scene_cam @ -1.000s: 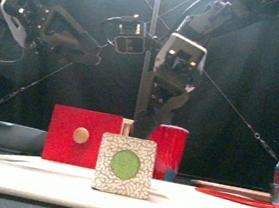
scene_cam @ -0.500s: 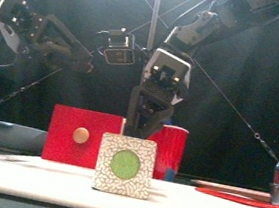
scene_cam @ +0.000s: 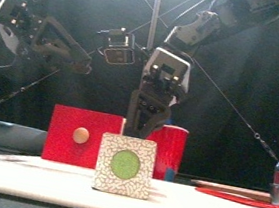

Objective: Place sushi on board then cut the sushi with the knife then place the pieces on the plate
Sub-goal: Place the 4 sushi pieces on the plate

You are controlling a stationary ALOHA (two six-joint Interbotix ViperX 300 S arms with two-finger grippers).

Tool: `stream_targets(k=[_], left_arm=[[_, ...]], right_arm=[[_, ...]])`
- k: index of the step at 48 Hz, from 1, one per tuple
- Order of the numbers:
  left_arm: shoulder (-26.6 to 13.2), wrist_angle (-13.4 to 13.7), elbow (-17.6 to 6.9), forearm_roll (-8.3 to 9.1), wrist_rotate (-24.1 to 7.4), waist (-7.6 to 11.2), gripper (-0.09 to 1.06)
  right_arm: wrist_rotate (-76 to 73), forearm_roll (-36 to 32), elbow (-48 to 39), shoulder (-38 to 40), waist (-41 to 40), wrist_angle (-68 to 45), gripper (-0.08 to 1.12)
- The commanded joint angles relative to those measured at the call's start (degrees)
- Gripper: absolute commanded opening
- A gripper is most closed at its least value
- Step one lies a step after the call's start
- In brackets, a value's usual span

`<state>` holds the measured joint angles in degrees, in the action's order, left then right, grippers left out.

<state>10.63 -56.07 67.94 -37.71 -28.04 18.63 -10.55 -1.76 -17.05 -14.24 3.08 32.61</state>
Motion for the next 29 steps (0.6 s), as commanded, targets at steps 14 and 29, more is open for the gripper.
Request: stream_targets(k=[14, 29], left_arm=[[0.3, -0.2, -0.7, 0.00, 0.1, -0.18, 0.83], [0.1, -0.2, -1.1, 0.00, 0.0, -0.18, 0.83]], right_arm=[[-8.9, 0.1, -15.6, 22.1, -3.5, 2.5, 0.56], [-28.7, -6.0, -30.6, 35.9, -15.5, 2.2, 0.56]])
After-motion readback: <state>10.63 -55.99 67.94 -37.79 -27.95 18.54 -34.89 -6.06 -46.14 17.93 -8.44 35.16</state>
